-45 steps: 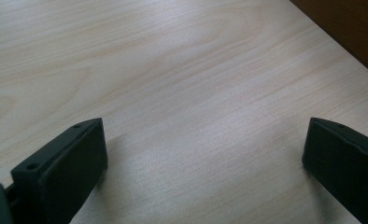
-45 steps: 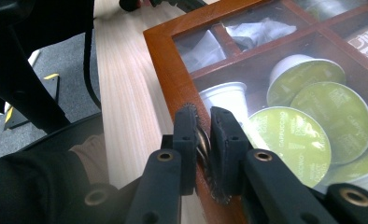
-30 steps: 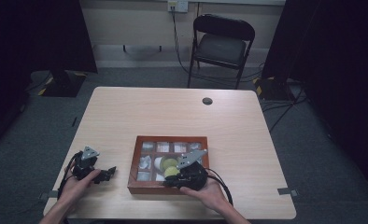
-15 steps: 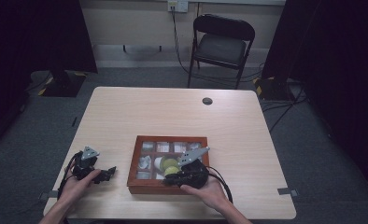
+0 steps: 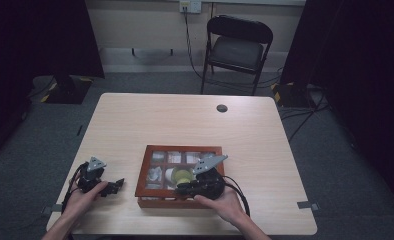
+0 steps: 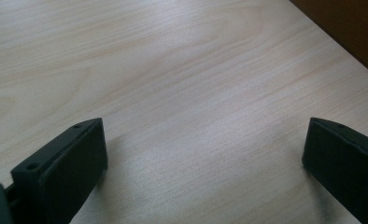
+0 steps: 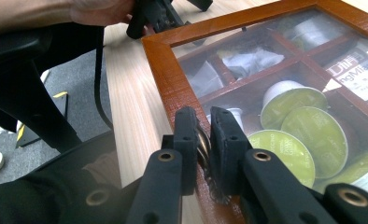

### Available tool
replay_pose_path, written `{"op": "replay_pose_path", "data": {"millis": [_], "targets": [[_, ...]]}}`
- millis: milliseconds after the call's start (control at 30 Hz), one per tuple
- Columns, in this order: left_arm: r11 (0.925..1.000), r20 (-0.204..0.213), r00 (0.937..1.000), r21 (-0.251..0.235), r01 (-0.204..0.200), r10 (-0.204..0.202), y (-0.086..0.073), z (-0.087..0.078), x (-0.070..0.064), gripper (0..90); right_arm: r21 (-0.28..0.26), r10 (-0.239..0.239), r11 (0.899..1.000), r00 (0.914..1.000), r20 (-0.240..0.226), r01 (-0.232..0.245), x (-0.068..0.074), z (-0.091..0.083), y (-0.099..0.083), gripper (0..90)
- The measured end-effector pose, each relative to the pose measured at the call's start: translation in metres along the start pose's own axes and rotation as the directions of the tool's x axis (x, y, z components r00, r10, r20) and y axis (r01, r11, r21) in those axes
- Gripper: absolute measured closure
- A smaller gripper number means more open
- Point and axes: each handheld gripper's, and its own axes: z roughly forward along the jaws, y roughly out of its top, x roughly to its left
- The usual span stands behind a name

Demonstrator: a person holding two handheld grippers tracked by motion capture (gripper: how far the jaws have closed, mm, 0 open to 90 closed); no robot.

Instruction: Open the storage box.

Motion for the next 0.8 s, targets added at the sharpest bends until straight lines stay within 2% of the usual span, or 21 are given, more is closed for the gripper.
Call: {"op": "replay_pose_path", "data": {"millis": [800], "targets": [[1.0000, 0.000, 1.0000, 0.000, 0.000, 0.000, 0.0000, 0.0000, 0.0000, 0.0, -0.048, 0.030, 0.998, 0.9996, 0.005, -0.029, -0.0002, -0.0098, 0.0095, 81.3]]}}
